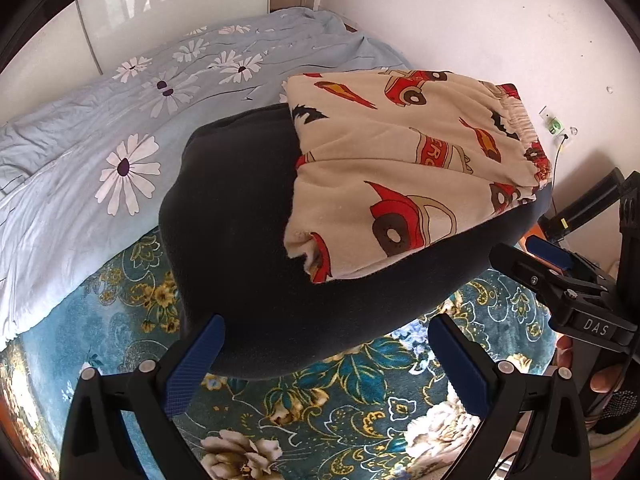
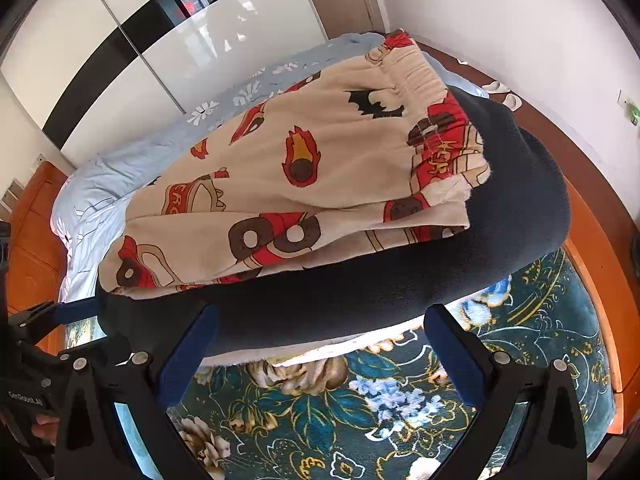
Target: Fold clothes
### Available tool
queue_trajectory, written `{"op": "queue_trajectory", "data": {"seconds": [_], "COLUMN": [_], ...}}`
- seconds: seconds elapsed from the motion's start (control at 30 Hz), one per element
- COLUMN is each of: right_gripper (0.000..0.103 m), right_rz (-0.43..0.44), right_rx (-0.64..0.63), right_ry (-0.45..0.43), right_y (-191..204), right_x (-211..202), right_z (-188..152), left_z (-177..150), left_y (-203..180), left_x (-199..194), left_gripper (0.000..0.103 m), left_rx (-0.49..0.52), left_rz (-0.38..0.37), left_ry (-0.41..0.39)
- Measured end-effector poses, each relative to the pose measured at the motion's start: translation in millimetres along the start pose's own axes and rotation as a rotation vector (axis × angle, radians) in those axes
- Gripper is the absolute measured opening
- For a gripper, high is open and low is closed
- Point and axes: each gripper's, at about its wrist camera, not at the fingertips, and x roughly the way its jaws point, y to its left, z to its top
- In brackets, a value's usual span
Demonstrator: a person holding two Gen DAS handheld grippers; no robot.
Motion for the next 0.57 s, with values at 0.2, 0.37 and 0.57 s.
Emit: {"op": "queue_trajectory", "data": {"seconds": [0.2,0.37,0.57], "right_gripper": [0.103,0.103,0.103], "right_rz": [-0.001,-0.004,-0.007], "right_rx": [0.0,0.006,0.016], "right_ry": [0.006,0.015,0.02], "right_y": [-0.6,-2.7,-5.7], "right_x": [0.1,0.0,-1.6], "right_z": [-0.4,-5.7,-9.0], "left_z": [-0.4,-2.6,-2.8], "left_y": [-1.3,-4.2,-7.0], "left_x": [2.6,5.5,7.3], "left_gripper": [0.103,0.103,0.103], "left_rx": [-0.004,0.004,0.005], "left_rz": [0.001,0.006,0.009], "left_ry": [0.003,0.001,0.007]}}
